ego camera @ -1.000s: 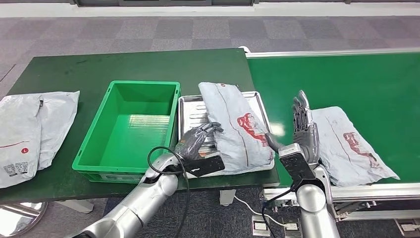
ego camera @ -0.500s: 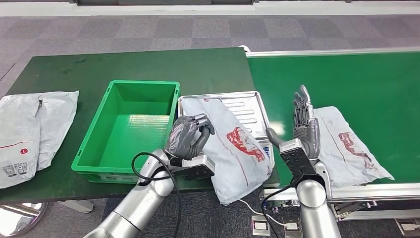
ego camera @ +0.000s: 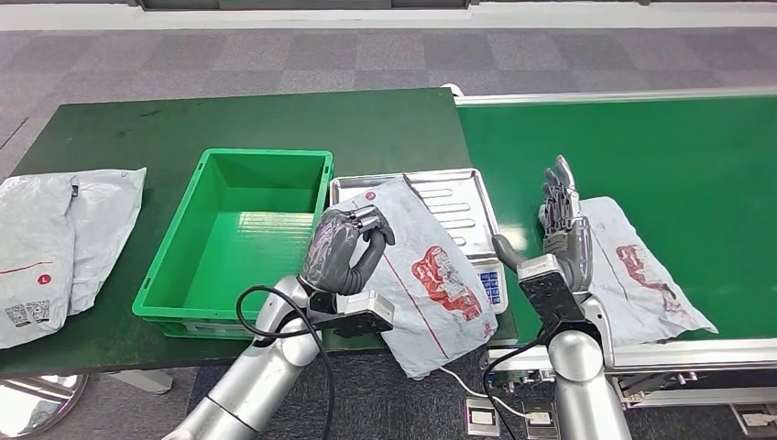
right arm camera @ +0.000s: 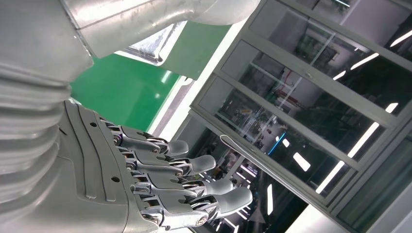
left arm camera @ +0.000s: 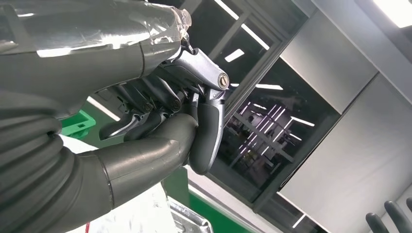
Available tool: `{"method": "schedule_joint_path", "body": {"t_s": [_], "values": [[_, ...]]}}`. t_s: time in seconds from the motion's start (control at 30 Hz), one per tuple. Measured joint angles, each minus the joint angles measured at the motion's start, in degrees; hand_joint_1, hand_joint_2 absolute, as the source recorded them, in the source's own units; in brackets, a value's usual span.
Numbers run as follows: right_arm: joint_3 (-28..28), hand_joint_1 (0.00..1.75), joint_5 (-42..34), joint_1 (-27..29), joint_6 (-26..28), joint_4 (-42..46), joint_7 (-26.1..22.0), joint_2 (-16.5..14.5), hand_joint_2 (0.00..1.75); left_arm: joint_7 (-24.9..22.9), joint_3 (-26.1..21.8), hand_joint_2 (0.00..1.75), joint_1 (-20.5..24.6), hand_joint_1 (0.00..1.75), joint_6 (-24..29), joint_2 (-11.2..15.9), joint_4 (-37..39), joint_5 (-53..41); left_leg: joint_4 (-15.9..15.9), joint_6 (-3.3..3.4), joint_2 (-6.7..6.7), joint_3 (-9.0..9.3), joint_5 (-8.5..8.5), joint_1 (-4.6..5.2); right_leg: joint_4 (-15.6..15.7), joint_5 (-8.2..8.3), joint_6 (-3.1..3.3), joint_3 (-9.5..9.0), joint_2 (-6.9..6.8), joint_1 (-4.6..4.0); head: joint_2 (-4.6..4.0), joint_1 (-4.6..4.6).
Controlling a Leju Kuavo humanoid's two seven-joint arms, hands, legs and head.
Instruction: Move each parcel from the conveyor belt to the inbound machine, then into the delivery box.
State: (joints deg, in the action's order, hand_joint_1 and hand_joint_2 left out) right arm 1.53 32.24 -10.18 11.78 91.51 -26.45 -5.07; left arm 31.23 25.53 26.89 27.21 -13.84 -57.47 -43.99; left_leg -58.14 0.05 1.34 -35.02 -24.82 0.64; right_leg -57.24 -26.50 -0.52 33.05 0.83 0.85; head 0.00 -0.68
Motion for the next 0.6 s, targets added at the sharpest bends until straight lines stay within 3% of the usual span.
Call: {"method": "schedule_joint_path", "body": {"t_s": [0.17, 0.37, 0.5, 0.53, 0.6], "values": [[0.0, 0.0, -0.7, 0.0, 0.3, -0.1, 0.0, 0.1, 1.75, 3.8, 0.0, 1.75, -0.4, 1.75, 3.0, 0.0, -0.9, -0.1, 0.0, 0.0, 0.0, 0.0, 0.0, 0.0, 0.0, 0.0, 0.0, 0.02, 0.0, 0.0, 0.0, 0.0], [0.0, 0.0, -0.9, 0.5, 1.2, -0.2, 0.0, 0.2, 1.75, 3.4, 0.0, 1.75, -0.6, 1.75, 6.5, -0.1, -1.6, 1.6, 0.0, 0.0, -0.02, 0.0, 0.0, 0.0, 0.0, 0.0, 0.0, 0.05, 0.01, 0.0, 0.0, 0.0], [0.0, 0.0, -0.9, 1.4, 1.6, -0.2, -0.1, 0.2, 1.75, 3.6, -0.2, 1.75, -0.7, 0.0, 5.6, 0.1, -2.3, 7.1, 0.0, 0.0, -0.04, 0.0, -0.01, 0.0, 0.0, 0.0, 0.0, 0.07, 0.02, 0.0, 0.0, -0.01], [0.0, 0.0, -0.8, 1.4, 1.5, -0.2, -0.2, 0.2, 1.75, 2.1, -0.3, 1.75, -0.5, 0.0, 2.1, 0.2, -2.1, 7.3, 0.0, 0.0, -0.04, 0.0, -0.01, 0.0, 0.0, -0.01, 0.0, 0.08, 0.02, 0.0, 0.0, -0.01], [0.0, 0.0, -0.8, 1.2, 1.1, -0.2, -0.3, 0.3, 1.75, -3.0, 0.2, 1.75, 0.9, 0.0, -9.9, 0.3, 0.3, 4.4, 0.0, 0.0, -0.01, 0.0, 0.0, 0.0, 0.0, -0.02, -0.01, 0.07, 0.0, 0.01, 0.0, -0.01]]}}
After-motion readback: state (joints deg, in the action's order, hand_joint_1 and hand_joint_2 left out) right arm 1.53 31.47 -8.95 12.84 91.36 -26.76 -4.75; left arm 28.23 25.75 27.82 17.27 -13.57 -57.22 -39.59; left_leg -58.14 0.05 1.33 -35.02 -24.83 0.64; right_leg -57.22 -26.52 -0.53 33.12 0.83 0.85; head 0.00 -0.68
